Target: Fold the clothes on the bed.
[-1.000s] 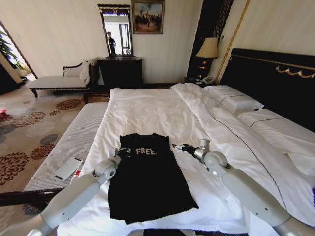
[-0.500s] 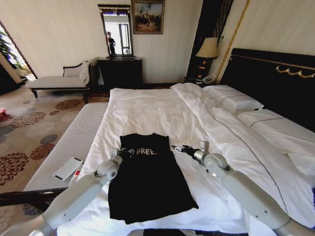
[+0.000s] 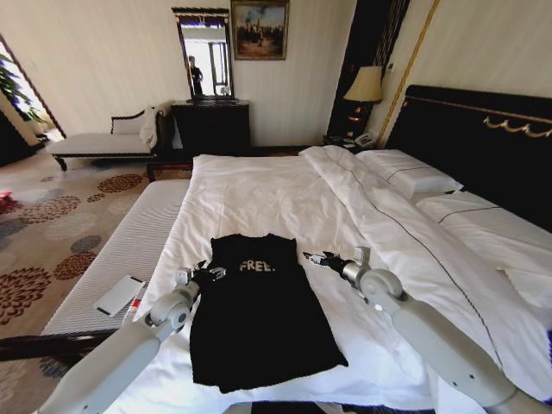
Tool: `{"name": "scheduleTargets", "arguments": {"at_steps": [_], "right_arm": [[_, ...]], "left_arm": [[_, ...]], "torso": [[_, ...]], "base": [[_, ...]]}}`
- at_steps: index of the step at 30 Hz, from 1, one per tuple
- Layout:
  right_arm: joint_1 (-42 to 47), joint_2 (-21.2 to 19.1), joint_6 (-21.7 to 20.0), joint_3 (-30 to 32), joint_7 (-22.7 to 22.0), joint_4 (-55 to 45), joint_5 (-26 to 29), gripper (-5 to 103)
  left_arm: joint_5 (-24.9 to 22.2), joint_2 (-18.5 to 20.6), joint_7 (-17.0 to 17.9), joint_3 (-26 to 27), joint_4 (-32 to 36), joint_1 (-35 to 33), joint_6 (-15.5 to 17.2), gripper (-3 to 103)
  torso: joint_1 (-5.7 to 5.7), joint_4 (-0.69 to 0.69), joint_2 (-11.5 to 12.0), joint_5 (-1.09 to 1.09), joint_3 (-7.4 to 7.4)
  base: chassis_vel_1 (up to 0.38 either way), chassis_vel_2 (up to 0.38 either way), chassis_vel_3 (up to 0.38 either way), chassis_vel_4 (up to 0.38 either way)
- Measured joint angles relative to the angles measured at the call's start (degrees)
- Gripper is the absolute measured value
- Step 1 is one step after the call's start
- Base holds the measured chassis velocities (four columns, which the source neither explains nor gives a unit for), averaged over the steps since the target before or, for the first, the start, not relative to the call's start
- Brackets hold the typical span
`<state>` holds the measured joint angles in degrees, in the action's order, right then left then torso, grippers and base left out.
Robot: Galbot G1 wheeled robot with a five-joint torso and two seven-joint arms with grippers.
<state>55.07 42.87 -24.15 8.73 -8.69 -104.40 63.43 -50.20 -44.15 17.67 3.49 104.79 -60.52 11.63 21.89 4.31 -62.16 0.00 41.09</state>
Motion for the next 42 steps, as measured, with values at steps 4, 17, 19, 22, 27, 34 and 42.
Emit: {"name": "scheduleTargets", "arguments": {"at_steps": [4,17,19,22,27,34,42], "right_arm": [[3.8,-0.6,3.8,2.8,1.9,-1.0,-4.2,100],[24.5,-1.2,5.3,18.1,7.3,-7.8,-6.7,100],[28.8,-0.7,4.2,21.6,8.0,-9.7,-4.9,100],[32.2,-0.3,3.3,24.0,8.4,-11.4,-4.2,100],[37.8,0.3,2.6,26.9,9.2,-14.0,-3.7,100],[42.3,1.1,2.0,28.3,9.5,-16.0,-4.0,100],[46.3,1.9,1.9,29.6,9.7,-17.2,-6.1,100]], "left_arm": [[3.4,0.9,-1.4,2.8,0.1,-3.0,-2.1,100],[6.8,0.8,-5.7,17.0,6.3,-22.8,-4.0,100],[7.2,0.1,-7.3,21.4,8.4,-28.3,-4.6,100],[7.3,-0.7,-8.4,24.4,9.7,-32.2,-5.1,100],[8.8,-2.1,-10.6,27.8,11.3,-39.5,-6.6,100],[11.6,-3.5,-12.4,29.4,12.8,-47.2,-8.8,100],[11.2,-3.9,-13.6,31.1,15.0,-52.8,-9.7,100]], "torso": [[0.00,0.01,0.0,0.01,0.00],[-0.01,-0.01,0.0,-0.02,-0.01],[-0.01,-0.01,0.0,0.01,-0.01],[-0.01,-0.01,0.0,-0.01,-0.01],[-0.01,0.01,0.0,0.00,0.00],[-0.01,-0.01,0.0,0.00,0.00],[-0.01,0.01,0.0,-0.01,0.00]], "base": [[0.000,0.000,0.000,0.000],[0.000,0.000,0.000,0.000],[0.000,0.000,0.000,0.000],[0.000,0.000,0.000,0.000],[0.000,0.000,0.000,0.000],[0.000,0.000,0.000,0.000],[0.000,0.000,0.000,0.000]]}}
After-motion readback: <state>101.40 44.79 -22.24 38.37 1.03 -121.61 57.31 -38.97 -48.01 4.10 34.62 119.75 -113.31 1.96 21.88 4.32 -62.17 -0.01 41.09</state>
